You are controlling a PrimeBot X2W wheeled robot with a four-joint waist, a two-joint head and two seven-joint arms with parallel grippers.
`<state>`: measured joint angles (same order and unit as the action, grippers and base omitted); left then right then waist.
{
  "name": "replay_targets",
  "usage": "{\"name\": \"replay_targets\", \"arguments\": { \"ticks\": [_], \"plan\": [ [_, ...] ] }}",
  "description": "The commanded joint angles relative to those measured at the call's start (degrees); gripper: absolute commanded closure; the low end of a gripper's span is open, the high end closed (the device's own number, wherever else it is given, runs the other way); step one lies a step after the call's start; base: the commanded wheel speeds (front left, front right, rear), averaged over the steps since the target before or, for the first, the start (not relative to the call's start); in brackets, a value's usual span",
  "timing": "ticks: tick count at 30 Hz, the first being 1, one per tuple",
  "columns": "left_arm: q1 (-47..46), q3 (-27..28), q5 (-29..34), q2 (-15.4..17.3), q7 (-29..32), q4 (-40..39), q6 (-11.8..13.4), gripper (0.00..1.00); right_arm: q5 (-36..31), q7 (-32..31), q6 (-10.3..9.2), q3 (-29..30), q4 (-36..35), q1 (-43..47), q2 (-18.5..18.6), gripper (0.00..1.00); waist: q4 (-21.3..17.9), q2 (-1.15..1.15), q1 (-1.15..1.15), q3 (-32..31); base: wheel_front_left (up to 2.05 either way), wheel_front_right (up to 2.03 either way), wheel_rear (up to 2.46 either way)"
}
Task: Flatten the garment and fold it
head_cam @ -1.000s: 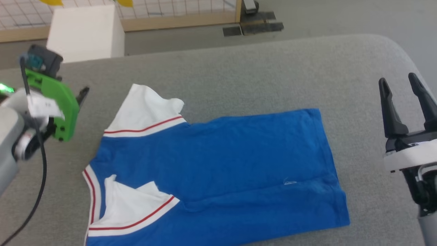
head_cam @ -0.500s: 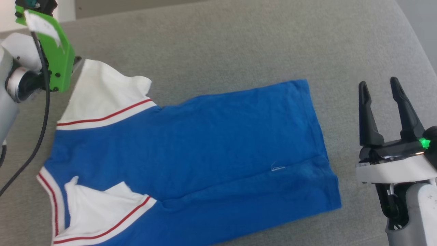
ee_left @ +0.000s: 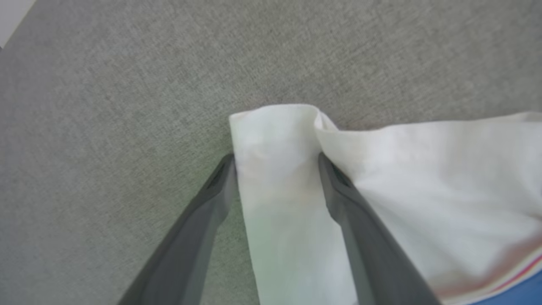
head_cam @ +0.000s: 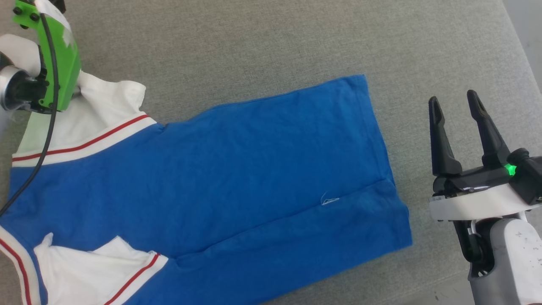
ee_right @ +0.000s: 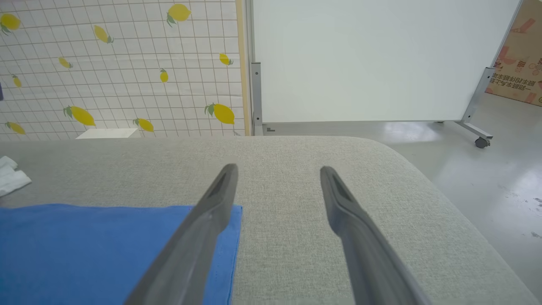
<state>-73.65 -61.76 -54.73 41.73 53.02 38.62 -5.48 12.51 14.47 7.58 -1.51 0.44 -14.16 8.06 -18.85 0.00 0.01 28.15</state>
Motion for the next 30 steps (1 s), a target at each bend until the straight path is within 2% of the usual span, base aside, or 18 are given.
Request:
{"name": "replay_targets", "arguments": {
  "ticks": [1,2,9,17,19,23,26,29,30],
  "plan": [
    [2.11,-1.16,-0.18,-0.35,0.31,0.57,-0.34,0.77,-0.61,0.4,-0.09,-0.08,0.37,-0.59,-0.19,0.0,0.08,0.0,-0.01,-0.17,0.0,0.0,0.0],
    [2.38,-1.1,-0.54,-0.31,0.25,0.47,-0.46,1.0,-0.64,0.42,-0.09,-0.09,0.64,-0.59,-0.06,0.0,0.27,0.0,-0.01,-0.44,0.0,0.0,0.0],
    [3.84,0.61,-2.34,-1.17,-5.52,-0.41,-0.98,1.0,-0.94,-0.38,-0.09,-0.94,2.46,-2.51,3.91,0.0,3.07,0.0,-0.01,-4.75,0.0,0.0,0.0],
    [6.69,-0.06,-2.15,-1.61,-12.62,-4.41,-1.7,1.0,0.72,-6.81,-0.09,-2.77,3.41,-9.07,12.24,0.0,7.96,0.0,-0.01,-10.81,0.0,0.0,0.0],
    [7.55,-0.69,-1.85,-1.7,-14.05,-5.94,-1.79,1.0,1.75,-10.63,-0.09,-4.43,4.46,-10.97,14.69,0.0,9.33,0.0,-0.01,-11.93,0.0,0.0,0.0],
    [8.45,-1.63,-1.72,-2.07,-15.84,-8.67,-1.9,1.0,5.57,-21.39,-0.09,-11.44,6.15,-15.56,20.78,0.0,11.71,0.0,-0.01,-13.22,0.0,0.0,0.0],
    [8.29,-2.41,-1.34,-2.44,-16.71,-10.42,-1.95,1.0,12.22,-32.42,-0.09,-19.4,7.87,-19.9,25.76,0.0,13.13,0.0,-0.01,-13.54,0.0,0.0,0.0],
    [7.9,-2.84,-1.29,-2.84,-17.27,-11.75,-1.97,1.0,17.72,-41.34,-0.09,-25.41,9.6,-23.4,29.19,0.0,14.04,0.0,-0.01,-13.33,0.0,0.0,0.0],
    [7.62,-3.13,-1.09,-3.03,-17.52,-12.28,-1.98,1.0,20.65,-46.19,-0.09,-28.45,10.66,-25.0,30.64,0.0,14.44,0.0,-0.01,-13.07,0.0,0.0,0.0]
  ]
}}
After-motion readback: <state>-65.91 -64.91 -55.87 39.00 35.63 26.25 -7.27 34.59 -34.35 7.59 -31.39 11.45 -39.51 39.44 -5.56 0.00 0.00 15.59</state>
